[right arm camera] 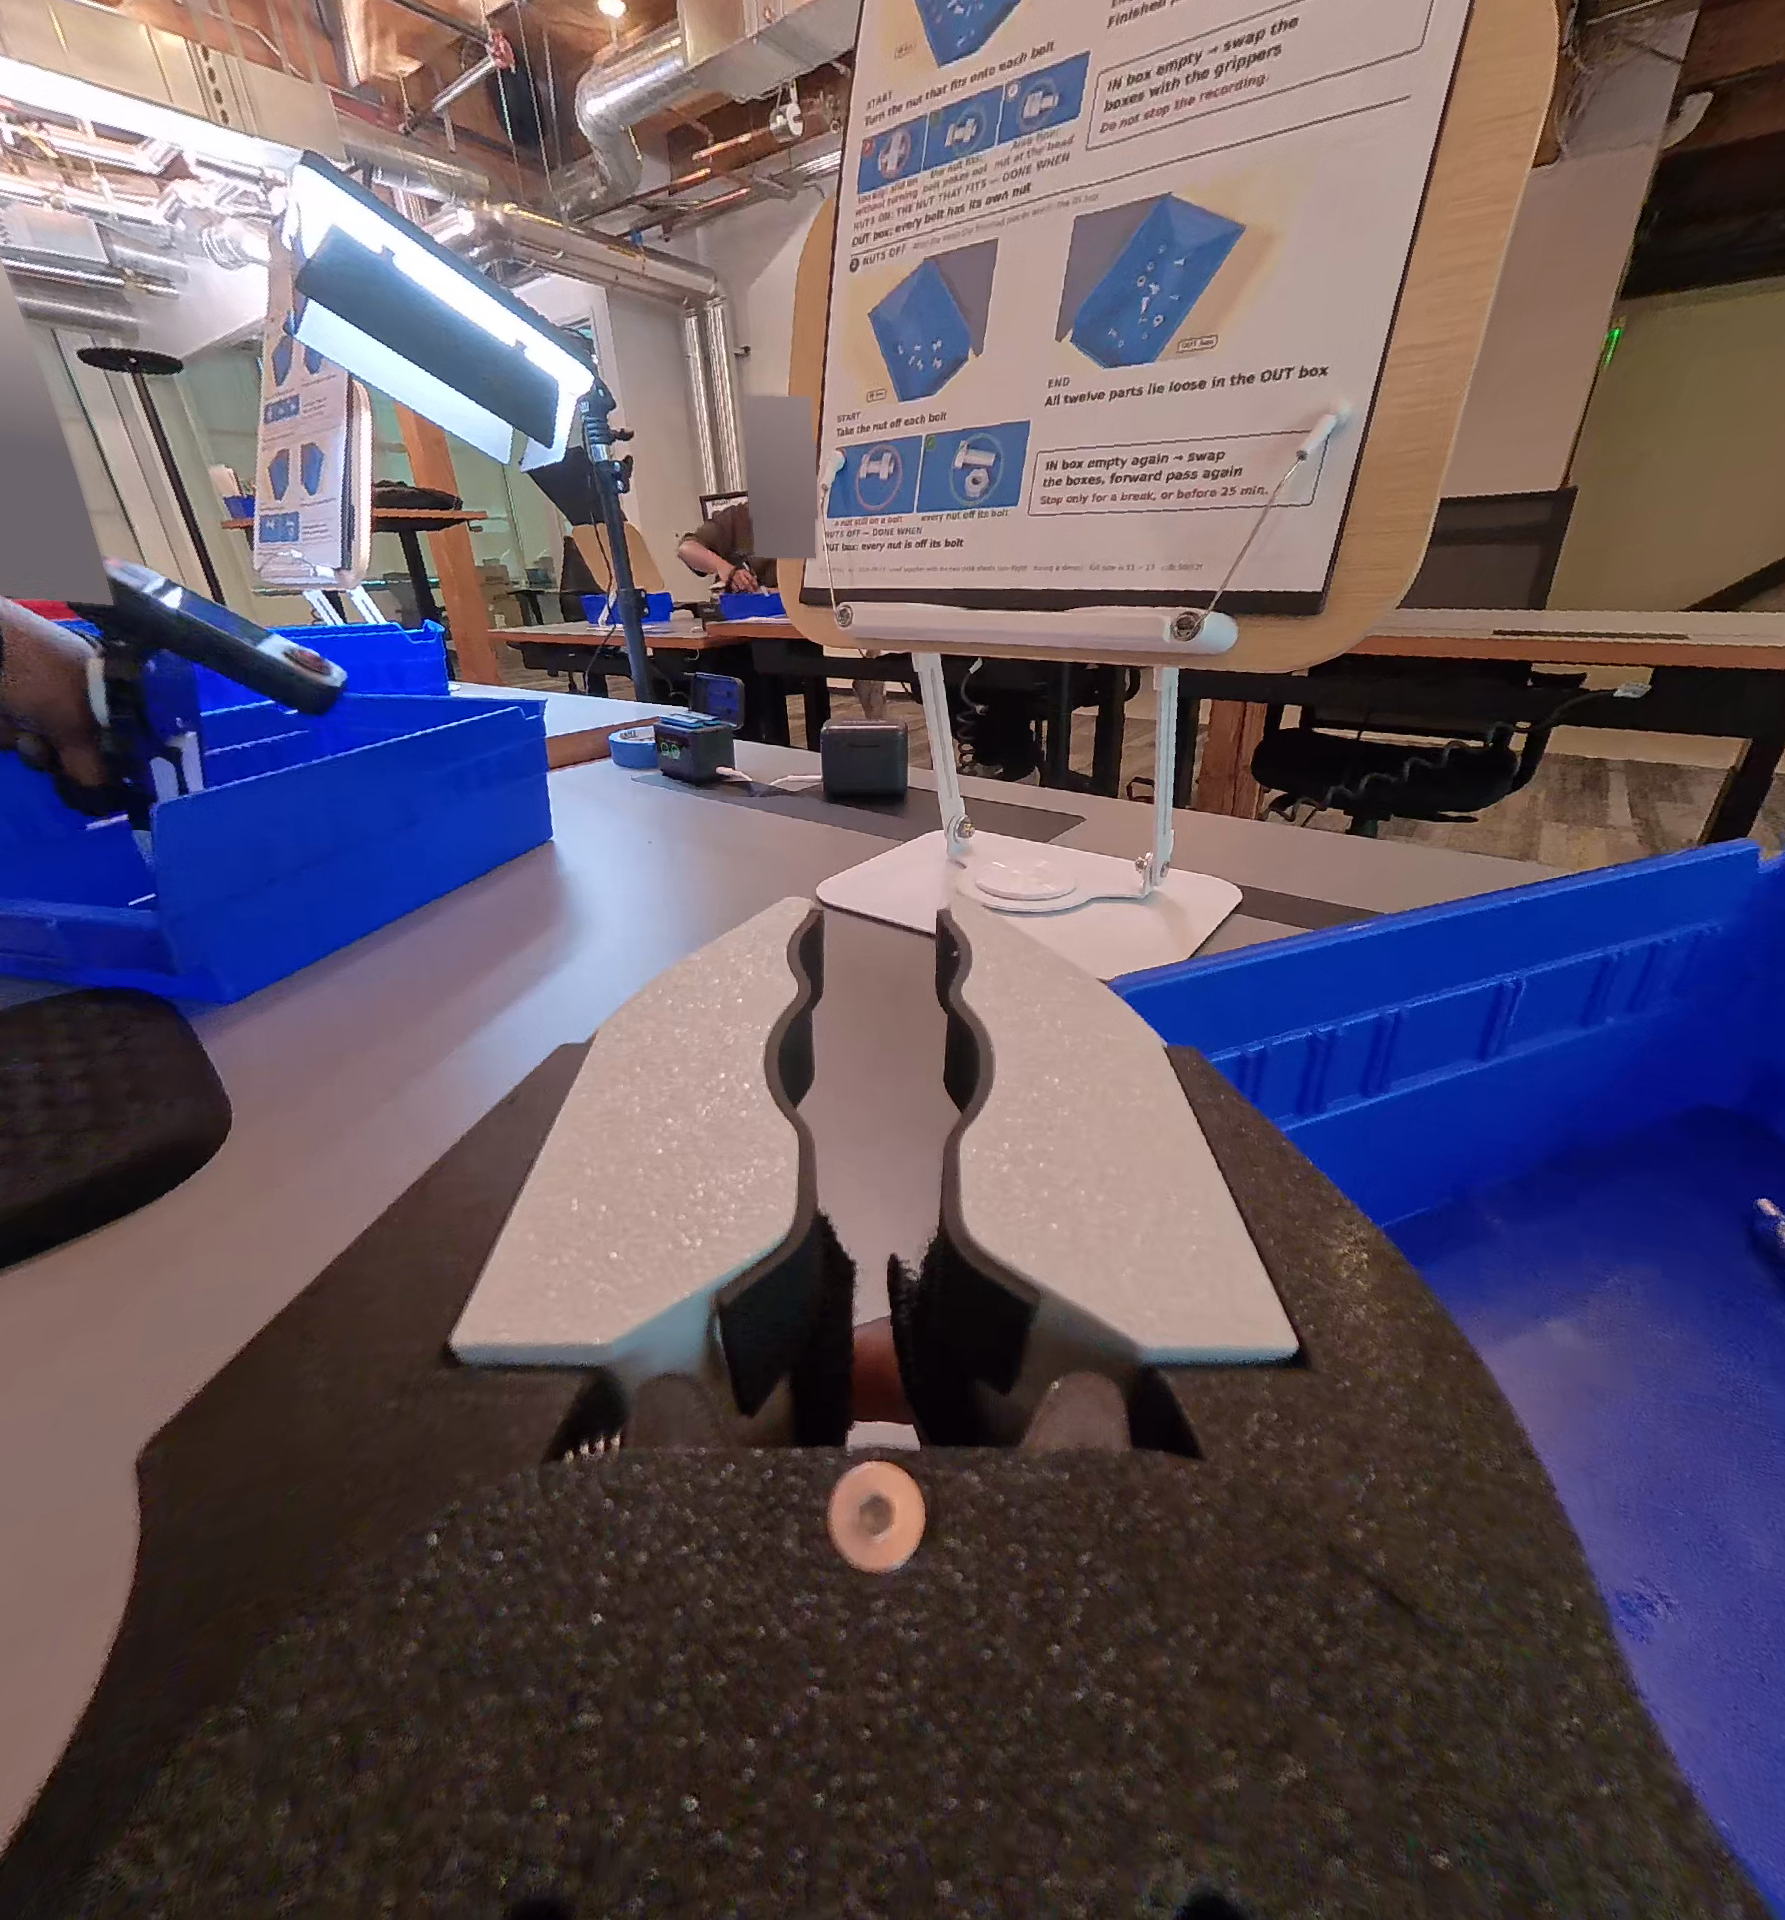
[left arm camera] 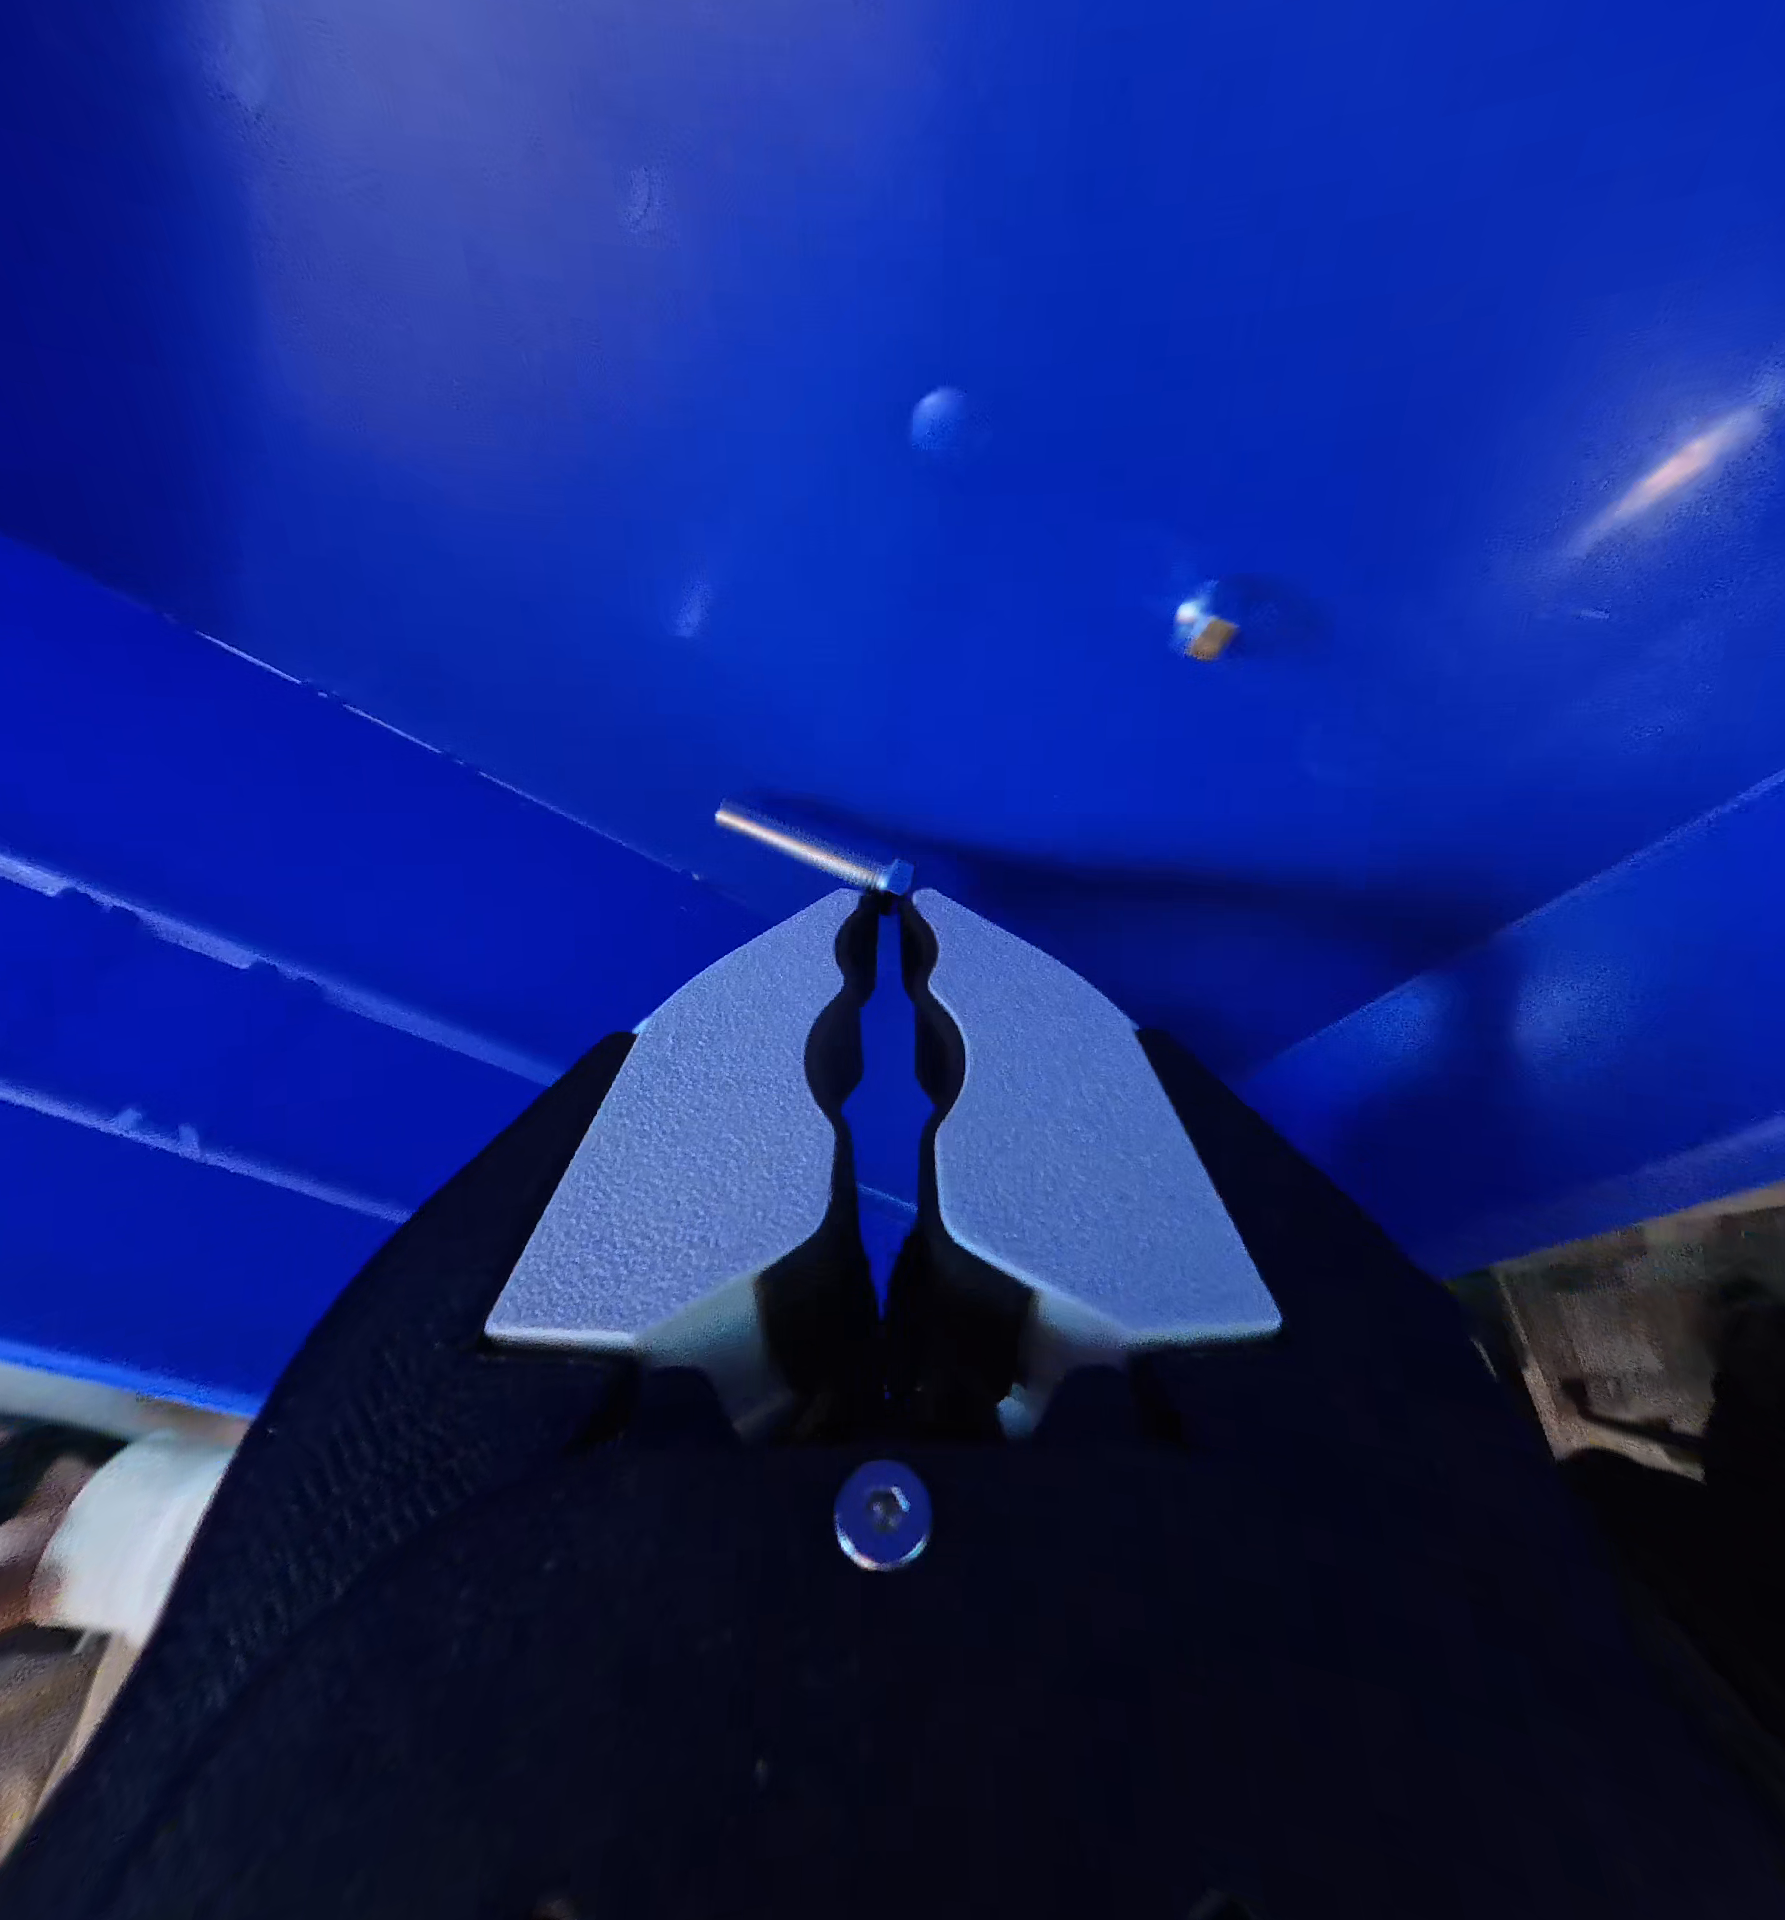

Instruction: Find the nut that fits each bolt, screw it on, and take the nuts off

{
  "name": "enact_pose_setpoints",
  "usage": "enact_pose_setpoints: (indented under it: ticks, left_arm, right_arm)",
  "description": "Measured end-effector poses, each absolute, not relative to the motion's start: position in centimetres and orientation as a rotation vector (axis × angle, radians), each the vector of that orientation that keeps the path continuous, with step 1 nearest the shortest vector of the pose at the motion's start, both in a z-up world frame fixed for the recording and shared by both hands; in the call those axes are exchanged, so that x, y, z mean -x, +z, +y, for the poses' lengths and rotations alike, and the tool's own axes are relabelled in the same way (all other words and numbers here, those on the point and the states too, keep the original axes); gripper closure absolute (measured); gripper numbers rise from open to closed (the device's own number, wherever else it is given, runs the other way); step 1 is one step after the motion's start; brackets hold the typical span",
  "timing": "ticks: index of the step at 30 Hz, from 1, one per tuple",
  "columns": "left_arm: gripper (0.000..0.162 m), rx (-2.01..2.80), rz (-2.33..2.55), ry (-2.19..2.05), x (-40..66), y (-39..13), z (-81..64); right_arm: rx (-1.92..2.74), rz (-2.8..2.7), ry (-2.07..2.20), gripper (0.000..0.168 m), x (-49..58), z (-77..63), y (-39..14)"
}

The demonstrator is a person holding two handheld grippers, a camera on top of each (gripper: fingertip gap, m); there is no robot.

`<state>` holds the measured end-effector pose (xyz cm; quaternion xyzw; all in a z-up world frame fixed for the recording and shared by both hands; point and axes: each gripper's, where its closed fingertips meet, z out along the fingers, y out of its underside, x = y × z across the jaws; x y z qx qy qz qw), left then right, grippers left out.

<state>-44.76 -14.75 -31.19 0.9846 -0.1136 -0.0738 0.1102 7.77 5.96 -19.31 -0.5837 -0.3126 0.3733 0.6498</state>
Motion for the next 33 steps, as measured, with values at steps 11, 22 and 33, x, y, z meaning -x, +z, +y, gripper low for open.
enact_pose_setpoints:
  ticks: [11,22,33]
  left_arm:
    - [0.157,-3.326,-0.633,-0.513,41.6,-25.6,-11.1]
    - [0.157,-3.831,-1.586,-1.511,25.6,-15.1,-5.7]
    - [0.158,-3.440,-2.701,-1.512,11.6,-18.6,-6.2]
  right_arm:
    - [1.334,-0.733,0.826,0.148,-7.4,5.9,-19.6]
    - [1.364,-0.917,0.861,0.148,-4.2,3.8,-20.5]
    - [1.212,-1.180,1.317,0.143,4.4,-4.0,-17.4]
